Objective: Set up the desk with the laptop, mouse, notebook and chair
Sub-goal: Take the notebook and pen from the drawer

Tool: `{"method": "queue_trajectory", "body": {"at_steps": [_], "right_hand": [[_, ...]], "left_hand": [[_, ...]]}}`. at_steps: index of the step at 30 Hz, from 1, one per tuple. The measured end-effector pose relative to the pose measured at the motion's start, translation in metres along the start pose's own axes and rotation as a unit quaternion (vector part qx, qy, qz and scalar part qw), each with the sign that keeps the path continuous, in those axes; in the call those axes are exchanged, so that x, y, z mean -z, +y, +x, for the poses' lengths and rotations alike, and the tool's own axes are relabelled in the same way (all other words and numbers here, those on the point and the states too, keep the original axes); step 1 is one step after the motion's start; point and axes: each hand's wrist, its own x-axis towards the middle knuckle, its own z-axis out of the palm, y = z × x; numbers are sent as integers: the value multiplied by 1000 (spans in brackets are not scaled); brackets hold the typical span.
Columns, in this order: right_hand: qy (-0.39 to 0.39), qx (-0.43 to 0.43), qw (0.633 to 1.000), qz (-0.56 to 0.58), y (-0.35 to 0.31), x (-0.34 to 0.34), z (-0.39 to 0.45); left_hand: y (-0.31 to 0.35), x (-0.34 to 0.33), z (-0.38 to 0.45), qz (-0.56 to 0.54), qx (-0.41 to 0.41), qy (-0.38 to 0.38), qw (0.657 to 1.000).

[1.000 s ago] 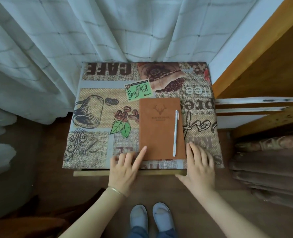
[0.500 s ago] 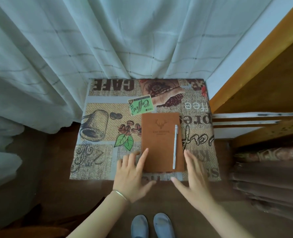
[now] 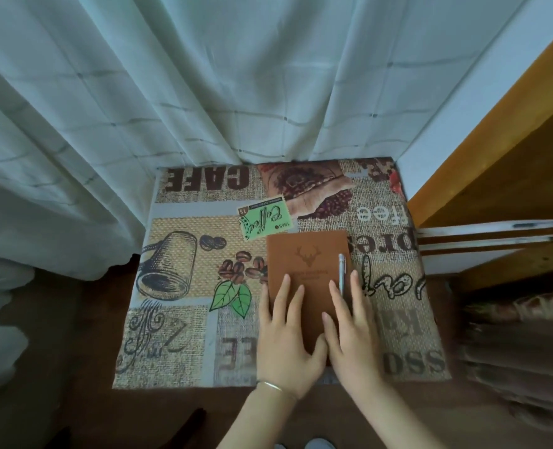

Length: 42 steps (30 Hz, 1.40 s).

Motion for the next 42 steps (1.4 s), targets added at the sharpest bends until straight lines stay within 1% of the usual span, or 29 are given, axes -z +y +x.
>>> {"method": "queue_trajectory", "body": {"at_steps": [2,4,6,8,11,15,19,23,27,31,34,36,38,42], "right_hand": [[21,-1,999,25,1,-2,1],[37,17,997,58,2,-1,1],[43,31,994,91,4,1,1],[46,34,992,112,5,4,-2],[52,24,987,151,7,9,-9],[58,9,982,181,5,19,-26],[65,-17,975,214,-1,41,-44],[54,-66,960,268,-13,76,-61],[106,-55,966,231,-25,142,-79],[178,-50,972,143,-42,222,-100],[231,-67,967,86,-47,271,-117],[259,-90,959,69,-48,295,-131],[291,-111,949,53,-51,316,-151],[375,-165,912,20,-56,357,-204]], "left_hand": [[0,-4,1,-68,28,45,996],[0,-5,3,-134,43,84,986],[2,-3,4,-150,36,105,982],[6,-1,5,-131,24,117,984],[11,1,6,-110,36,118,986],[24,7,-1,-82,58,99,990],[44,21,-15,-86,57,78,992],[71,49,-25,-118,50,85,988],[124,88,-42,-161,33,103,981],[188,125,-57,-191,-15,65,979],[227,145,-68,-190,-71,-3,979],[248,153,-77,-168,-125,-42,977],[267,160,-89,-146,-184,-65,970],[306,169,-121,-97,-324,-101,936]]}}
